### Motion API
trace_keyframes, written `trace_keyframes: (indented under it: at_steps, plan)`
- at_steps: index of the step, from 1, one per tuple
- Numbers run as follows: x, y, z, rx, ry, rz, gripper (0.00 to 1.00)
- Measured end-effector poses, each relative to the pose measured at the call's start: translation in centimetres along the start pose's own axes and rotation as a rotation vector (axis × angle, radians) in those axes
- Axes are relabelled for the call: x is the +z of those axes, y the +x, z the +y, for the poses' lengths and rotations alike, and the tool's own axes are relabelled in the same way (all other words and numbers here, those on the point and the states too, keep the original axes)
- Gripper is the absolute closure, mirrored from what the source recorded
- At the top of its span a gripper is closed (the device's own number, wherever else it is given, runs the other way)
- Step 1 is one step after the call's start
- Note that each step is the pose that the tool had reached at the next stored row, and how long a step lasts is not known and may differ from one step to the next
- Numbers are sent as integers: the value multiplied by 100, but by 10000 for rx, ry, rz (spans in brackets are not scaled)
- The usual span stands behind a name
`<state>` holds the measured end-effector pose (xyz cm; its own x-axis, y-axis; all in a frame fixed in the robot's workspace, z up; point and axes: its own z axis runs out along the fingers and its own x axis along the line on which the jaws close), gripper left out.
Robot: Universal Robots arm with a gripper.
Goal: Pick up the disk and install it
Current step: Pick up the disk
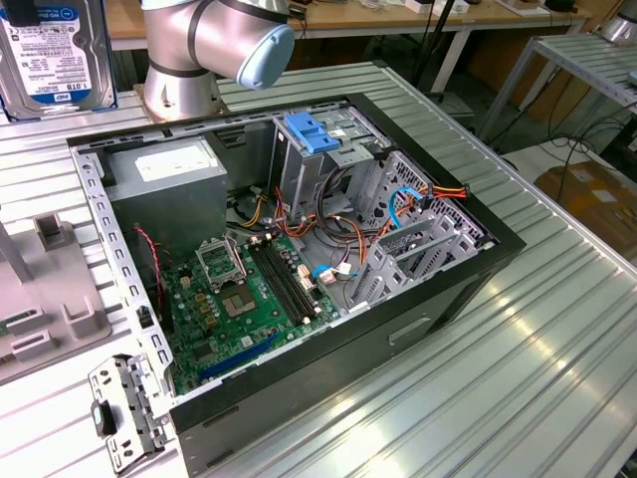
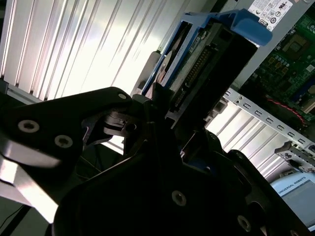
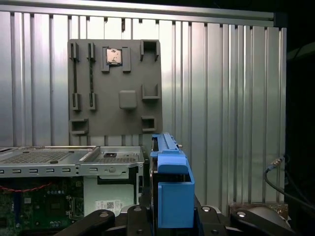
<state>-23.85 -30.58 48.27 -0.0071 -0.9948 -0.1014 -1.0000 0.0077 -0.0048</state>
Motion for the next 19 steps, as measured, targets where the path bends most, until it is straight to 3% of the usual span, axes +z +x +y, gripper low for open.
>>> trace_keyframes:
  at_steps: [19]
  plan:
    - [-4, 74, -7, 0, 0, 0, 64]
